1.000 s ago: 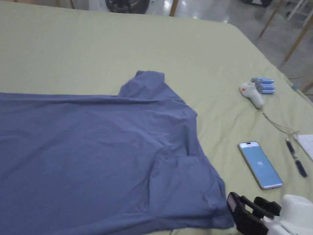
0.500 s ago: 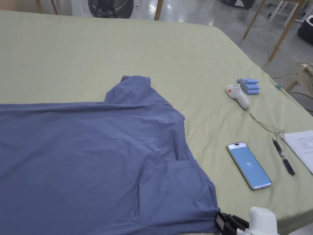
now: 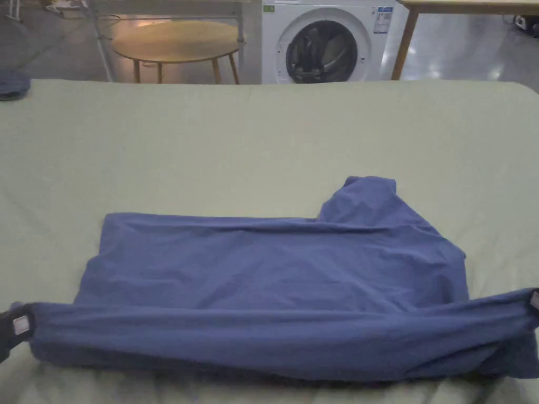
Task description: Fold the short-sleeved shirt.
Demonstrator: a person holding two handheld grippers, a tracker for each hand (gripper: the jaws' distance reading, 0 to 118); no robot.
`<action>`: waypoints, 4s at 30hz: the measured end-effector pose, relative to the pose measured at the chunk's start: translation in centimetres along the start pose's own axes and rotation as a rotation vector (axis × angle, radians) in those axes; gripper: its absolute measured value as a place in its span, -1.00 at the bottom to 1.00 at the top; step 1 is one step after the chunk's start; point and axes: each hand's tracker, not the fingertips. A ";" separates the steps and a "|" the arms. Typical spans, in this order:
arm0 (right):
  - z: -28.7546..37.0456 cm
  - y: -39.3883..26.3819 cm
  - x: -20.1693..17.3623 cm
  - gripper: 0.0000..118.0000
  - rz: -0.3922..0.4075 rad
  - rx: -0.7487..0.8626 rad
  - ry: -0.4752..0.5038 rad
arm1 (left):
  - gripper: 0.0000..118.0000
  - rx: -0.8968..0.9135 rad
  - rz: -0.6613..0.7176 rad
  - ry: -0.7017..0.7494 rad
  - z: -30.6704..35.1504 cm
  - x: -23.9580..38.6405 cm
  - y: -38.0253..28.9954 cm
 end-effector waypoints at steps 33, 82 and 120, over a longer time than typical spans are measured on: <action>3.1 -7.3 -8.8 -1.00 0.149 0.053 0.128 | -1.00 0.118 -0.097 -0.006 3.7 7.0 -6.7; 1.9 -8.4 0.2 -0.87 -0.235 -0.121 -0.103 | -0.99 -0.115 0.039 0.064 2.7 0.8 -6.7; 3.8 -9.8 -8.3 -1.00 0.129 -0.076 0.083 | -0.05 -0.182 -0.049 0.042 -6.3 2.2 0.9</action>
